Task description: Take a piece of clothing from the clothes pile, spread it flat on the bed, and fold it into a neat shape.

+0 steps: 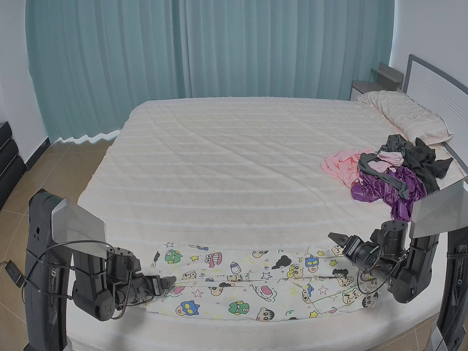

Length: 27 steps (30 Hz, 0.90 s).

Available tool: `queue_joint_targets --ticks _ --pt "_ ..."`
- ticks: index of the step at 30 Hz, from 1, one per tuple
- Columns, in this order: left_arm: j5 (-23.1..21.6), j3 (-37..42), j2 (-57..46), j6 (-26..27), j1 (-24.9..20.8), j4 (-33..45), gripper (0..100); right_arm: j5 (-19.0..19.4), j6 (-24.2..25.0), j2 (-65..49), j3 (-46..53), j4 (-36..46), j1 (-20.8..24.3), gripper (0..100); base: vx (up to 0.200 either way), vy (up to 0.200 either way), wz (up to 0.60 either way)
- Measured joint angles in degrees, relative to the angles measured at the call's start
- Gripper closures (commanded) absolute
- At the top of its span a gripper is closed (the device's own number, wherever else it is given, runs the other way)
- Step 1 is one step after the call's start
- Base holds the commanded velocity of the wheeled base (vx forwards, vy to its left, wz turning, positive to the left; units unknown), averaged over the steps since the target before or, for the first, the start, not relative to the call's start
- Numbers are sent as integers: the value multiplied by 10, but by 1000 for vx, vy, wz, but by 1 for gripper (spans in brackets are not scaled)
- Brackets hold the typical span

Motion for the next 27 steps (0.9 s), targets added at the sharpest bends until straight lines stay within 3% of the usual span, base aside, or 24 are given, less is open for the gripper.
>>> queue_joint_targets --ticks 3,4,18,27 --pt "-3 -7 0 1 -1 11 0 0 0 0 0 0 0 0 0 0 0" --pt "-5 -13 0 1 -2 18 100 0 0 0 0 0 0 0 0 0 0" --pt "-24 -36 -4 -13 -15 47 100 0 -1 -1 -2 0 -4 0 0 0 0" --pt "-50 -37 -28 -95 -1 47 100 1 -1 -1 -2 0 -8 0 0 0 0"
